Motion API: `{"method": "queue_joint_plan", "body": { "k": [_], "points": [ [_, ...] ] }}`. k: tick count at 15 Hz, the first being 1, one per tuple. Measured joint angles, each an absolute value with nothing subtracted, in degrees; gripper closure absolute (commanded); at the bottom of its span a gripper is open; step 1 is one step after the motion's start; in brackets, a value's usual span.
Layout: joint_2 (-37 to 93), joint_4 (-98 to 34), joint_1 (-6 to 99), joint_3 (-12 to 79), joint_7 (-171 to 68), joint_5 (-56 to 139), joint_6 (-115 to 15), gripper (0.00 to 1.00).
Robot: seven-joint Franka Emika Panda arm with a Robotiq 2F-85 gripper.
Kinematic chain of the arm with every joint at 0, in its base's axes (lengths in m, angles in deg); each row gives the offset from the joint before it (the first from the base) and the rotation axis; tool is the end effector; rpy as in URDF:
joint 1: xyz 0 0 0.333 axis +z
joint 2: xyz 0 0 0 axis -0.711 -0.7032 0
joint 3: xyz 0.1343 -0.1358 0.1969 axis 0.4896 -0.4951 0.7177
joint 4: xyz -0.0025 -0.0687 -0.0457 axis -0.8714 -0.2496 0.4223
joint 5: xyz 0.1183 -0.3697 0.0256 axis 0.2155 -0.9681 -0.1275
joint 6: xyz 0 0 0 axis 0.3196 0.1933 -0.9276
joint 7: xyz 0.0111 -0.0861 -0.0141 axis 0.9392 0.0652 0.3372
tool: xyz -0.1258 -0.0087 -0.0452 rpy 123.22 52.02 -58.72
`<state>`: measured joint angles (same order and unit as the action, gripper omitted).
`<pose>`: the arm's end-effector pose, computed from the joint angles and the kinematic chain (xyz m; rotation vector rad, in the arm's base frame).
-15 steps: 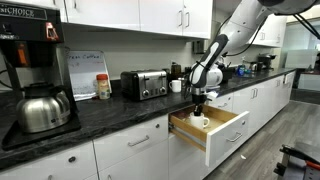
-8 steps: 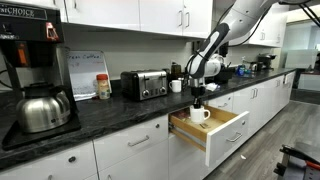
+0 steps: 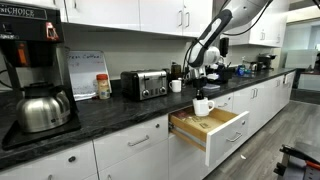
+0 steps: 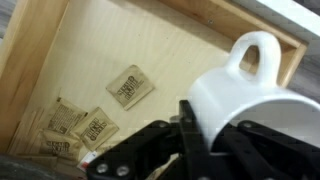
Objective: Open the ajar drawer, remove the white mug from the drawer and place it on the countertop
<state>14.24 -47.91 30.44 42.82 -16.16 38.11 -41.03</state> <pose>0.5713 -0.0993 0.1524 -3.0026 -0.6668 0.3320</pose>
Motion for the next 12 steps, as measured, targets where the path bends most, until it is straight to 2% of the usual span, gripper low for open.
{"method": "queue_joint_plan", "body": {
  "k": [12],
  "points": [
    [15.99, -40.17, 31.21, 40.87, -12.74, 38.11, -30.76, 0.98]
  ]
}}
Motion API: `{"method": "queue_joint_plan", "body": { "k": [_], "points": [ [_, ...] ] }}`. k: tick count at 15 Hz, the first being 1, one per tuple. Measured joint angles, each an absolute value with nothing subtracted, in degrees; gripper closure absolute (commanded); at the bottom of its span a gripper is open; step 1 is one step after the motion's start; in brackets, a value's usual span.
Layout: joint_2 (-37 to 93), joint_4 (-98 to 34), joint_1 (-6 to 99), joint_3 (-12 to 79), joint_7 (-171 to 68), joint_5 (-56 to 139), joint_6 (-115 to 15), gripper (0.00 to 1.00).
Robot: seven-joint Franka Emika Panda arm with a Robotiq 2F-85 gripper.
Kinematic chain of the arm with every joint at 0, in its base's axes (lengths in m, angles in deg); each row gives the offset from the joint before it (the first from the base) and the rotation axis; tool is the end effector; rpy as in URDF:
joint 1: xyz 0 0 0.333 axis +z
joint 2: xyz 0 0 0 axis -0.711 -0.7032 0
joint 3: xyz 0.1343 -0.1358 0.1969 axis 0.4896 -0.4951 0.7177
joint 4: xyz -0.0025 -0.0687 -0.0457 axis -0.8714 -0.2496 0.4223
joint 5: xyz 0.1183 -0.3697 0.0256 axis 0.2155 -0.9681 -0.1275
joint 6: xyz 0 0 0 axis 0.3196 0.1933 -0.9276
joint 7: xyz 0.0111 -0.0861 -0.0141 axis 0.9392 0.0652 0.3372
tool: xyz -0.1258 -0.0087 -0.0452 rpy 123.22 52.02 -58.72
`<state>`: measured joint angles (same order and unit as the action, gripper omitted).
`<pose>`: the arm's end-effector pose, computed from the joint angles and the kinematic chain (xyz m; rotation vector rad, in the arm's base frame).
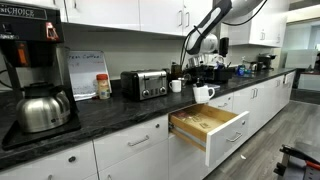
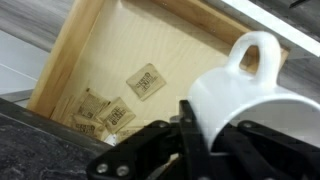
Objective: Open the ajar drawer, remove the white mug from the drawer and place it on the countertop
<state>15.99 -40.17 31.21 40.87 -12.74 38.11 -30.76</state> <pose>0.5928 -0.1204 0.2122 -3.0013 -0.7113 0.3701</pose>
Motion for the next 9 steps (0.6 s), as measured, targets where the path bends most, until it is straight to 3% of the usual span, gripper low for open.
{"method": "queue_joint_plan", "body": {
  "k": [7, 9],
  "points": [
    [14.14, -34.48, 31.21, 39.00, -12.56, 38.10, -31.42, 0.98],
    [13.24, -33.11, 31.21, 38.91, -12.56, 38.11, -31.85, 0.92]
  ]
}}
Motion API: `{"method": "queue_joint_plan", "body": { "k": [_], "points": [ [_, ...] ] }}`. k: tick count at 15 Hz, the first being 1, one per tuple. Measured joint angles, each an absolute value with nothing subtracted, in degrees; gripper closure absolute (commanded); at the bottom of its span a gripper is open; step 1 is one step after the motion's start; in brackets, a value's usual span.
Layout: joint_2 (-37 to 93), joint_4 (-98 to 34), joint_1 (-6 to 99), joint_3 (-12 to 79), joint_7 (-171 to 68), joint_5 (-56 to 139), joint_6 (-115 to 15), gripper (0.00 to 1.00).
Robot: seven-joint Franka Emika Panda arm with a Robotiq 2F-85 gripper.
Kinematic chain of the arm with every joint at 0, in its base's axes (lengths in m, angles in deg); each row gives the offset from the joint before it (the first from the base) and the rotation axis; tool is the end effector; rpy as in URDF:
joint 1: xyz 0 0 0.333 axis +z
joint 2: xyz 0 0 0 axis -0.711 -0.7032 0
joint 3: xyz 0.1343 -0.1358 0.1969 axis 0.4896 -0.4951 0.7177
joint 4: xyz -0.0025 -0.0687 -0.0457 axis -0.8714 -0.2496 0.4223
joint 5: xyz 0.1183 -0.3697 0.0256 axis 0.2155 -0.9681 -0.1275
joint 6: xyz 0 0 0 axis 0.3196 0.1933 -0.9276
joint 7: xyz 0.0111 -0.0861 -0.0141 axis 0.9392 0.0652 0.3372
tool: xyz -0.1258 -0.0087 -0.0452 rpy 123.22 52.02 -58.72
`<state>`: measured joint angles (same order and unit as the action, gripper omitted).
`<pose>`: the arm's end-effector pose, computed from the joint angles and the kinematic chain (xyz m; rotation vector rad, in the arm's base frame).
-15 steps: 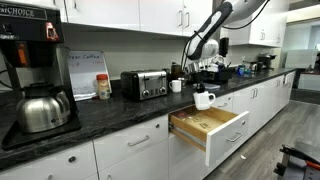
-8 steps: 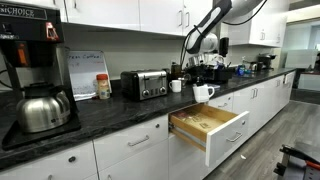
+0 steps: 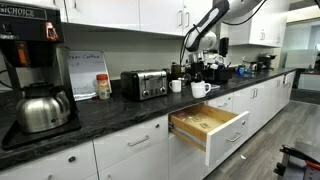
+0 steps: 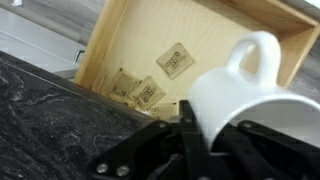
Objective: Open the ajar drawer, remove the white mug from the drawer and place it on the countertop
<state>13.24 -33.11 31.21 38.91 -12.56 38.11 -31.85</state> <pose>0.6229 -0.1482 0.2345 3.0460 0.6693 -0.2492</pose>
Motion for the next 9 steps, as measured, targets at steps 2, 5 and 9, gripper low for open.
{"method": "queue_joint_plan", "body": {
  "k": [2, 5, 9],
  "points": [
    [12.65, -32.40, 31.21, 38.91, -12.56, 38.12, -31.86, 0.92],
    [12.17, -31.93, 31.21, 38.91, -12.56, 38.12, -31.86, 0.92],
    [12.16, -31.82, 31.21, 38.91, -12.56, 38.12, -31.86, 0.98]
  ]
}}
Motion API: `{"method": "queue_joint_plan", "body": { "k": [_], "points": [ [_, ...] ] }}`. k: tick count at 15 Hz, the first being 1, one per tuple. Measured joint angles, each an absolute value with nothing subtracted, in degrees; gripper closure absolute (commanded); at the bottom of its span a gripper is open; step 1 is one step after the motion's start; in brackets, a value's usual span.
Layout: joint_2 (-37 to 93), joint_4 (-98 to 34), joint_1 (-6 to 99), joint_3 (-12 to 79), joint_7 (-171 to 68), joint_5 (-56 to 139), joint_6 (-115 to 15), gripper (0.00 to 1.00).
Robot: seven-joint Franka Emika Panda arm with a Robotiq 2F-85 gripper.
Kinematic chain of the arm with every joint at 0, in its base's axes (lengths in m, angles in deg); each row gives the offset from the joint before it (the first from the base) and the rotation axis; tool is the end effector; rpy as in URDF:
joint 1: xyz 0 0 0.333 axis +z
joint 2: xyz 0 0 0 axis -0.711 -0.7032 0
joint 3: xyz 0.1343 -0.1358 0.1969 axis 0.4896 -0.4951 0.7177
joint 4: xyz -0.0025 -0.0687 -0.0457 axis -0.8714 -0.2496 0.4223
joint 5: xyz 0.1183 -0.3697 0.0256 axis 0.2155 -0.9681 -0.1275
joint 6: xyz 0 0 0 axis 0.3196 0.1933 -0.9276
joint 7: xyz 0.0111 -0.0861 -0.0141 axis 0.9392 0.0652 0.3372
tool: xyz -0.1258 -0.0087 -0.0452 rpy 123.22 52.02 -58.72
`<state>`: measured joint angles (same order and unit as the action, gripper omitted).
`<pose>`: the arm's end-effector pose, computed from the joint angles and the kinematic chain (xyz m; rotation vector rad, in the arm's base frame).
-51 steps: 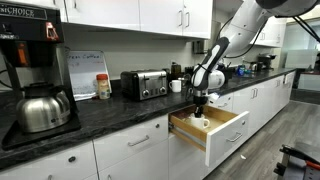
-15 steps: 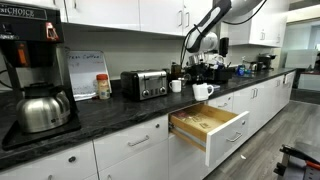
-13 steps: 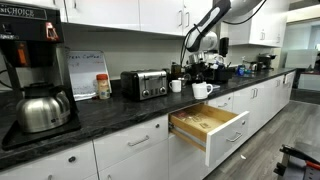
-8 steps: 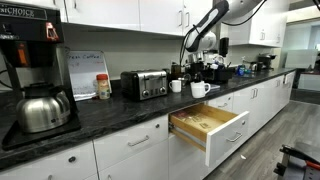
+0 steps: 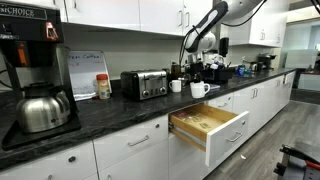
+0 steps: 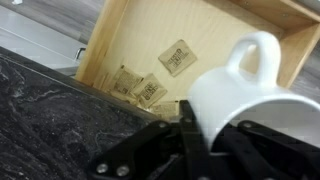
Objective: Open the ajar drawer, remove the white mug from the drawer and place it on the countertop
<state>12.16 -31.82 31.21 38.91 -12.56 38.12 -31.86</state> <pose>0.6275 -0.1493 0.2320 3.0456 0.6684 -0.2433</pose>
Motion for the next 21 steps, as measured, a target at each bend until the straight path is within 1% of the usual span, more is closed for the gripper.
{"method": "queue_joint_plan", "body": {
  "k": [5, 21],
  "points": [
    [11.00, -30.12, 31.45, 38.41, -12.56, 36.82, -33.26, 0.98],
    [-2.65, -7.57, 31.01, 37.16, -12.57, 35.66, -35.02, 0.98]
  ]
}}
